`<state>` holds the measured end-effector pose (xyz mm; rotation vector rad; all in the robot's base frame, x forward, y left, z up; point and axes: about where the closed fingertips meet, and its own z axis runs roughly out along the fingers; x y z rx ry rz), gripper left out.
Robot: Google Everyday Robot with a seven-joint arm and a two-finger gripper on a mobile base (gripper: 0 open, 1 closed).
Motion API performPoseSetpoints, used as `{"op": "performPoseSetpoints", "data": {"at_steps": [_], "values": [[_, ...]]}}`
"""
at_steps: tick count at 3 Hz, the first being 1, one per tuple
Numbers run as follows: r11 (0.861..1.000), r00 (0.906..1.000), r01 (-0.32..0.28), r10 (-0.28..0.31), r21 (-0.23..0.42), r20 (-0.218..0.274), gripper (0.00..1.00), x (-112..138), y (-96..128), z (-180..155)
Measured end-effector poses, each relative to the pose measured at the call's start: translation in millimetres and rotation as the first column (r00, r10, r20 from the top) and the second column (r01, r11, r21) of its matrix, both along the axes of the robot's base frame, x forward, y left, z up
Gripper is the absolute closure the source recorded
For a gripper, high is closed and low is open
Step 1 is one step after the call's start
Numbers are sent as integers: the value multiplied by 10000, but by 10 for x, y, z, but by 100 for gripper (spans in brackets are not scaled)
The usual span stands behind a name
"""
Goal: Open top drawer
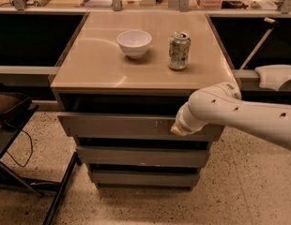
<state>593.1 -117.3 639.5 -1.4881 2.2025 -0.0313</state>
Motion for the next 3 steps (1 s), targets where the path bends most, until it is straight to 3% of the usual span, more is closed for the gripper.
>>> {"op": "performPoseSetpoints", "data": {"at_steps": [3], "values": [[10000, 9998, 32, -32, -6, 218, 100, -14, -73, 94]]}}
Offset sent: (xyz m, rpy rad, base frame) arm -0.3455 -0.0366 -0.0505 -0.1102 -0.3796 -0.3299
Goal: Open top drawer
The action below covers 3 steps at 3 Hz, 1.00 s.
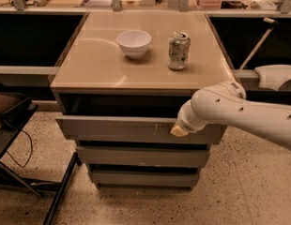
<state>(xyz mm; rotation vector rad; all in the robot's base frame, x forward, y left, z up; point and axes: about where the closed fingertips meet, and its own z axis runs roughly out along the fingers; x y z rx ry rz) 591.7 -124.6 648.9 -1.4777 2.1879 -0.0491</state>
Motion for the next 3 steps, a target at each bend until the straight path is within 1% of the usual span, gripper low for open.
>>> {"op": "performPoseSetpoints", "data": {"at_steps": [1, 2, 3], "values": [[9998, 9997, 220, -220, -29, 123, 100, -131, 7, -25], [9998, 9997, 220, -220, -29, 123, 100, -143, 2, -2], [9991, 9989, 430, -429, -34, 196, 100, -314, 15, -35]]}}
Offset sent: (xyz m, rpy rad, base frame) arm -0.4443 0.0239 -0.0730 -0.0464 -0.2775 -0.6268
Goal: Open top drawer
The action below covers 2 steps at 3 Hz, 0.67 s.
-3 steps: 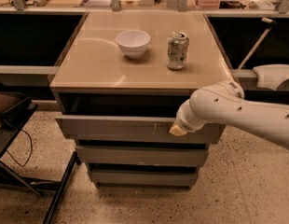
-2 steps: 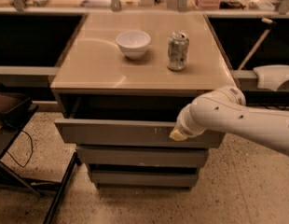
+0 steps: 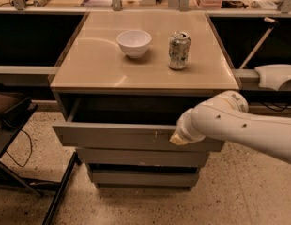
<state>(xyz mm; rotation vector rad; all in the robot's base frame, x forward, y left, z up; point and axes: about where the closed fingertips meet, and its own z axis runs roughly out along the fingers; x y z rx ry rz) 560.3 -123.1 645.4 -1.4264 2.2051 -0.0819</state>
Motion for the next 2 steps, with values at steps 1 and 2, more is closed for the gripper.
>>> {"op": "performPoseSetpoints", "data": {"at_steps": [1, 2], "values": [[10000, 10000, 0, 0, 0, 0, 100, -8, -2, 32], [9998, 9998, 179, -179, -14, 111, 100, -231, 2, 7]]}}
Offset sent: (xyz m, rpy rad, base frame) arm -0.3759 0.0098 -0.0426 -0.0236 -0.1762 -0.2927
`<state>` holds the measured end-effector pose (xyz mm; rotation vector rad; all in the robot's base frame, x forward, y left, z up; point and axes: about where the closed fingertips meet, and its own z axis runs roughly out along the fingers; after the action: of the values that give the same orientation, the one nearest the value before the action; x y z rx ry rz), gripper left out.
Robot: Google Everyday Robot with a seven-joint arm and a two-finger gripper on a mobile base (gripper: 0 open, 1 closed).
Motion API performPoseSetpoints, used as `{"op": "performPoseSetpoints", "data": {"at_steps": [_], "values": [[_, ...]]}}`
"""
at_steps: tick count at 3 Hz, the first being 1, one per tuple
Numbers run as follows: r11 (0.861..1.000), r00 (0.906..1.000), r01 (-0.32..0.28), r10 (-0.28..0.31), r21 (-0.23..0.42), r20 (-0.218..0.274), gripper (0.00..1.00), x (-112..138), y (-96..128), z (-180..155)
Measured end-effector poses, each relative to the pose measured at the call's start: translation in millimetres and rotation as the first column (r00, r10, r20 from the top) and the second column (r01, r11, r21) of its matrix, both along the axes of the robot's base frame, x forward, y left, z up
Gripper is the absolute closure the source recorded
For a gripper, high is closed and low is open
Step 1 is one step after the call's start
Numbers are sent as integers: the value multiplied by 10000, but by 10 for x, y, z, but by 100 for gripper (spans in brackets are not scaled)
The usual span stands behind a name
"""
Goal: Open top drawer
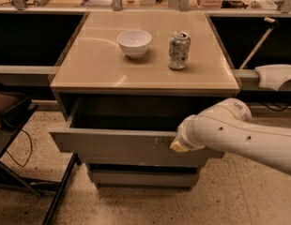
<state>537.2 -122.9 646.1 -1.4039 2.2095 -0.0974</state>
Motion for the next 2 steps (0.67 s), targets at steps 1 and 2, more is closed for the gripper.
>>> {"op": "performPoseSetpoints", "data": {"at_steps": [1, 2], "values": [[10000, 10000, 0, 0, 0, 0, 100, -11, -3, 30], [9999, 9998, 164, -164, -32, 132, 100, -220, -21, 26]]}}
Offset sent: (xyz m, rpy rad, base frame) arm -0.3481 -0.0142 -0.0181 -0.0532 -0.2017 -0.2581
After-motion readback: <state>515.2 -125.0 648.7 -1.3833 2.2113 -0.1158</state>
